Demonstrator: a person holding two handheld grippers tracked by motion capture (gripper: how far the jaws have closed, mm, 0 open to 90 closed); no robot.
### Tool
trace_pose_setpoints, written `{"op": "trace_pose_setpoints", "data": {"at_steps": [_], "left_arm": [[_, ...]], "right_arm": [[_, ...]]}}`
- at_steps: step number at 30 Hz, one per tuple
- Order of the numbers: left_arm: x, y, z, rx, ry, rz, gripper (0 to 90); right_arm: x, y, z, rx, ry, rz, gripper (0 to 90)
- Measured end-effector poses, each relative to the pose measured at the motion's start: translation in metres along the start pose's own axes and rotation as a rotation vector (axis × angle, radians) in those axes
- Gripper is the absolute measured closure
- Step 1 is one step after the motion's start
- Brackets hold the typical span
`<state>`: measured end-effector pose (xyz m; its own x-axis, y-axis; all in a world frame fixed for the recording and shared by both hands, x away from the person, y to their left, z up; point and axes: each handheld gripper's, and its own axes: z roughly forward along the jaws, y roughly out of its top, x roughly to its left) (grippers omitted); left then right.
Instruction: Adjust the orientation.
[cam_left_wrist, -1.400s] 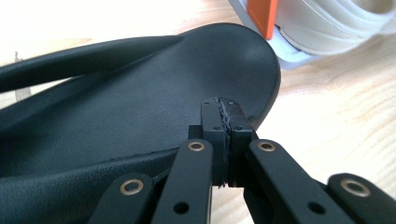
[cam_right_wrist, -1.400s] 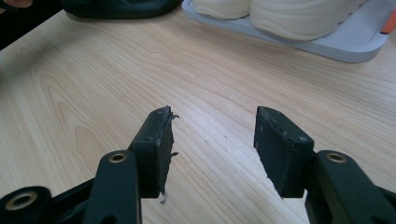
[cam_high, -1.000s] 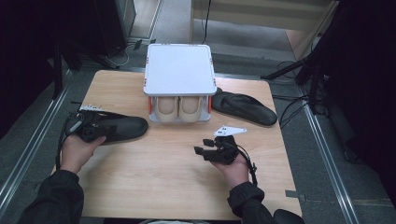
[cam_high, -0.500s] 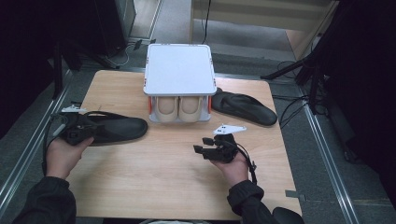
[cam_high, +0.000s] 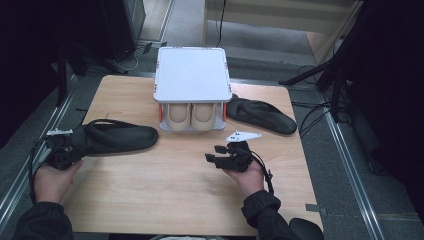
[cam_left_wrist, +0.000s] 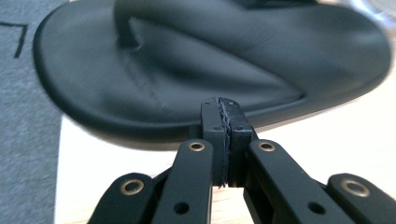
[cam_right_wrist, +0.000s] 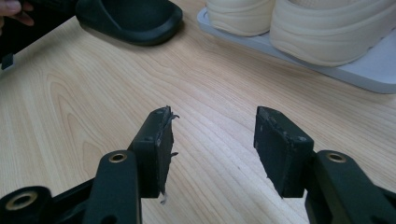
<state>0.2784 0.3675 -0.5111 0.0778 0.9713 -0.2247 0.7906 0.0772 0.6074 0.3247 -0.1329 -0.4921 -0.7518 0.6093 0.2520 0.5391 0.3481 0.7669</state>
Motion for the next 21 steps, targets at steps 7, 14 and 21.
{"op": "trace_pose_setpoints", "data": {"at_steps": [7, 14, 21], "left_arm": [[0.000, -0.003, 0.009, 0.022, 0.006, 0.001, 90.0], [0.002, 0.002, 0.014, 0.005, 0.018, -0.006, 90.0], [0.008, 0.018, 0.026, -0.009, 0.031, -0.010, 90.0]], "right_arm": [[0.001, 0.002, 0.003, 0.003, 0.002, -0.005, 47.8], [0.000, 0.002, 0.002, 0.000, 0.002, -0.004, 47.9], [0.000, 0.001, 0.000, 0.003, -0.003, -0.003, 47.8]]}}
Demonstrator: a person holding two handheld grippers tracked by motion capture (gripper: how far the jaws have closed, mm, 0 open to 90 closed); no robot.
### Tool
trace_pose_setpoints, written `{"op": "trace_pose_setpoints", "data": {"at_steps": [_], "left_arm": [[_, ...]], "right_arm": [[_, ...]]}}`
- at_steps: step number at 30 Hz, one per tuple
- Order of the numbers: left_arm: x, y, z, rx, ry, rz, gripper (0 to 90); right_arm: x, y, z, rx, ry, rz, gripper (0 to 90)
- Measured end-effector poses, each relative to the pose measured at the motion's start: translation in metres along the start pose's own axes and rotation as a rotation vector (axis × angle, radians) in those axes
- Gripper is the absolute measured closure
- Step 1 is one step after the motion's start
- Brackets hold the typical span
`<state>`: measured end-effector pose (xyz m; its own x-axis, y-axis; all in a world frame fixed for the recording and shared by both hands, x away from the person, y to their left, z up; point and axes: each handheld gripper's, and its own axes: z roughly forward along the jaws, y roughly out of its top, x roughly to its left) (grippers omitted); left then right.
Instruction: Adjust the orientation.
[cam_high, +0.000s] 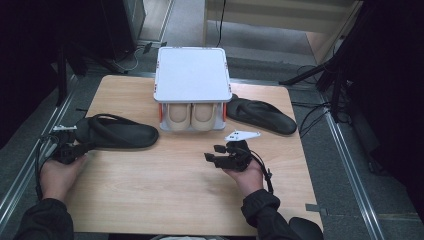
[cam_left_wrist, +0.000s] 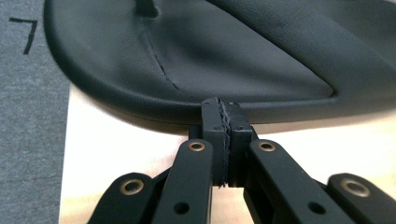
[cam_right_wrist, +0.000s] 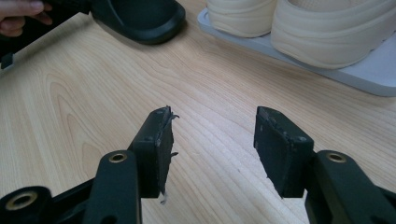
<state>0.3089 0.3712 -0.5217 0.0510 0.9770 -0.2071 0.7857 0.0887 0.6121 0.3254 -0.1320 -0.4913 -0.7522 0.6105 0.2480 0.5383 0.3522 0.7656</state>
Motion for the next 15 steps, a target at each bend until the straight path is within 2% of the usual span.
{"op": "trace_pose_setpoints", "data": {"at_steps": [5, 15], "left_arm": [[0.006, 0.012, 0.010, -0.014, -0.008, -0.015, 90.0], [0.012, 0.045, 0.034, -0.020, -0.016, -0.016, 90.0]], "right_arm": [[0.001, -0.003, -0.003, -0.004, -0.009, 0.006, 47.8], [0.002, -0.009, -0.012, -0.007, -0.030, 0.016, 47.9]]}}
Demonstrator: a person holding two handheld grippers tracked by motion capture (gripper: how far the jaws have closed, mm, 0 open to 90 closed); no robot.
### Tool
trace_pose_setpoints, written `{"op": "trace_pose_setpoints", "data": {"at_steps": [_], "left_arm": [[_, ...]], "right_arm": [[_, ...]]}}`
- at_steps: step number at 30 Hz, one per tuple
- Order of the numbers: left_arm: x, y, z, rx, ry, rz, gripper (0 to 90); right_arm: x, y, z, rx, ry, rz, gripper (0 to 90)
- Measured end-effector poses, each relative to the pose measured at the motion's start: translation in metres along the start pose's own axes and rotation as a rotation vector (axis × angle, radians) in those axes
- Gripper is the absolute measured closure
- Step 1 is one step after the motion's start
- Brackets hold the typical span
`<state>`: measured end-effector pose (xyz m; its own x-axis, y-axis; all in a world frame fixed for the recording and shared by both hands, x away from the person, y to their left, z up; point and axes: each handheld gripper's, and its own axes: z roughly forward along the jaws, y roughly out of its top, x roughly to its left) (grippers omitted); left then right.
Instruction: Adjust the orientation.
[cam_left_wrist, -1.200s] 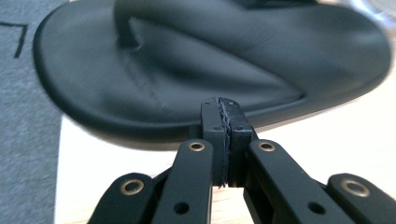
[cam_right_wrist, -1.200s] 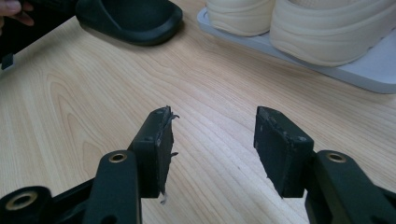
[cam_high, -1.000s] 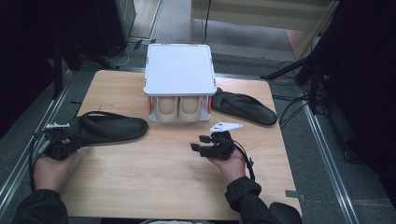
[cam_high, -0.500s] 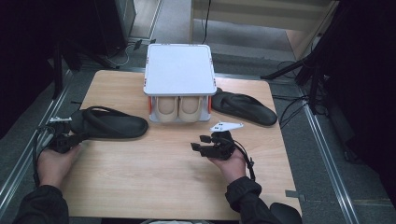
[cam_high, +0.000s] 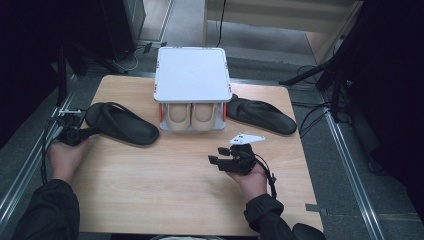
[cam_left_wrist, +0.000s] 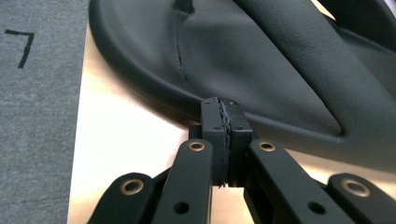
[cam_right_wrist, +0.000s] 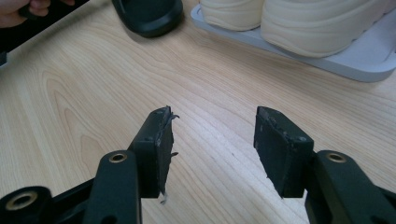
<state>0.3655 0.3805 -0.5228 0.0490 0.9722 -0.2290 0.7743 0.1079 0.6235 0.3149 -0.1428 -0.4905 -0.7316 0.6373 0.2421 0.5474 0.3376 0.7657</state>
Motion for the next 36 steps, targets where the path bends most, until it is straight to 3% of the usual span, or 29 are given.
{"op": "trace_pose_setpoints", "data": {"at_steps": [17, 25, 28, 30, 36], "left_arm": [[-0.004, 0.030, 0.025, 0.003, -0.014, 0.011, 90.0], [-0.007, 0.036, 0.023, -0.007, -0.028, 0.015, 88.1], [-0.010, 0.038, 0.016, -0.015, -0.012, 0.017, 72.0], [-0.012, 0.039, 0.009, -0.035, -0.002, 0.016, 67.0], [-0.022, 0.043, -0.005, -0.057, -0.037, 0.023, 49.2]], "right_arm": [[-0.002, -0.014, -0.017, -0.030, -0.050, 0.038, 48.2], [-0.004, -0.018, -0.022, -0.034, -0.061, 0.046, 48.2], [-0.004, -0.018, -0.022, -0.036, -0.061, 0.049, 48.2], [-0.003, -0.017, -0.022, -0.034, -0.061, 0.047, 48.2], [-0.004, -0.017, -0.020, -0.031, -0.060, 0.043, 48.2]]}}
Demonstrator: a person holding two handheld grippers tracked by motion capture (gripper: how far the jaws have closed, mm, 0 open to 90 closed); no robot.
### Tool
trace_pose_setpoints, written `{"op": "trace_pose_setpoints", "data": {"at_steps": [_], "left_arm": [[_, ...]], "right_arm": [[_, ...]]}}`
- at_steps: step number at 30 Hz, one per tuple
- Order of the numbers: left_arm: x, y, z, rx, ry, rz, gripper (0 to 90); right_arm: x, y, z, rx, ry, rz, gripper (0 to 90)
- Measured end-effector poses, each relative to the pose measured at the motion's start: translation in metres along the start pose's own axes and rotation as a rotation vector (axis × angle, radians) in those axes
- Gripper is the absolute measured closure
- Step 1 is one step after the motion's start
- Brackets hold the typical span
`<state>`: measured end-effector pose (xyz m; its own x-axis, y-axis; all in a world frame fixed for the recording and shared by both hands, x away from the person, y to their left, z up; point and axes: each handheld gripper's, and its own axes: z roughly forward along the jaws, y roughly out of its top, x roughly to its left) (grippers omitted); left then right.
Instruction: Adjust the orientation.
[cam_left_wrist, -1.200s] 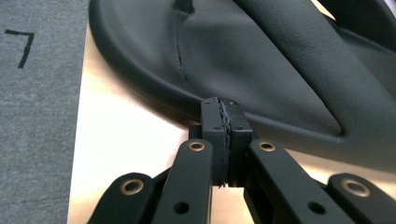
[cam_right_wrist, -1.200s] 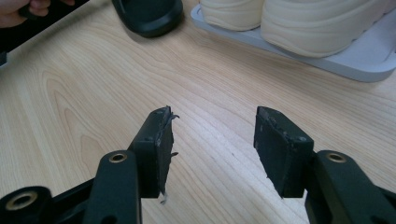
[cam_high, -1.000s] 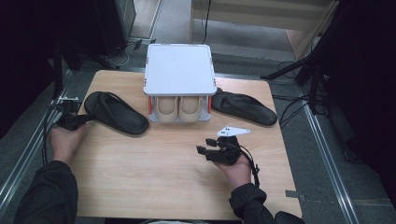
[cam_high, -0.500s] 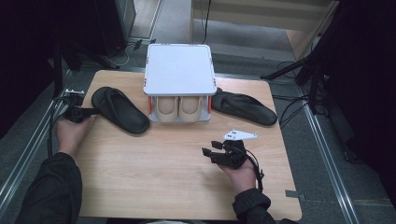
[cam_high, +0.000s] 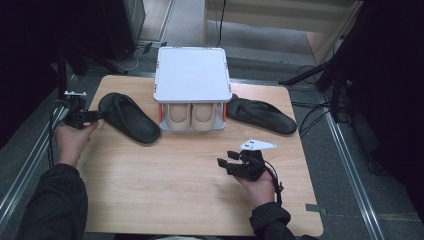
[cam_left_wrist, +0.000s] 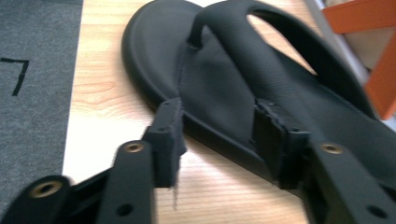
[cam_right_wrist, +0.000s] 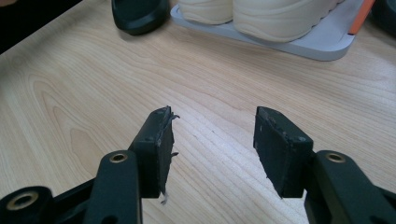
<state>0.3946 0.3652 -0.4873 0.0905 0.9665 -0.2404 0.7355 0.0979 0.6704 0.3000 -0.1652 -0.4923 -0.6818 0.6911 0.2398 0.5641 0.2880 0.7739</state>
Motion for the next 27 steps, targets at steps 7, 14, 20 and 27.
{"op": "trace_pose_setpoints", "data": {"at_steps": [7, 14, 20, 27], "left_arm": [[-0.013, 0.003, -0.003, -0.002, -0.038, -0.006, 37.1], [-0.030, 0.003, 0.001, -0.002, -0.058, 0.027, 33.6], [-0.038, 0.002, 0.014, 0.013, -0.052, 0.028, 29.7], [-0.038, -0.001, 0.031, 0.037, -0.017, 0.013, 29.2]], "right_arm": [[0.000, 0.000, -0.001, 0.000, 0.000, 0.000, 48.2], [0.000, 0.000, 0.000, -0.001, -0.002, -0.002, 48.2], [0.000, 0.000, 0.000, 0.000, -0.003, -0.002, 48.2], [0.000, 0.000, 0.000, 0.003, -0.005, -0.005, 48.2]]}}
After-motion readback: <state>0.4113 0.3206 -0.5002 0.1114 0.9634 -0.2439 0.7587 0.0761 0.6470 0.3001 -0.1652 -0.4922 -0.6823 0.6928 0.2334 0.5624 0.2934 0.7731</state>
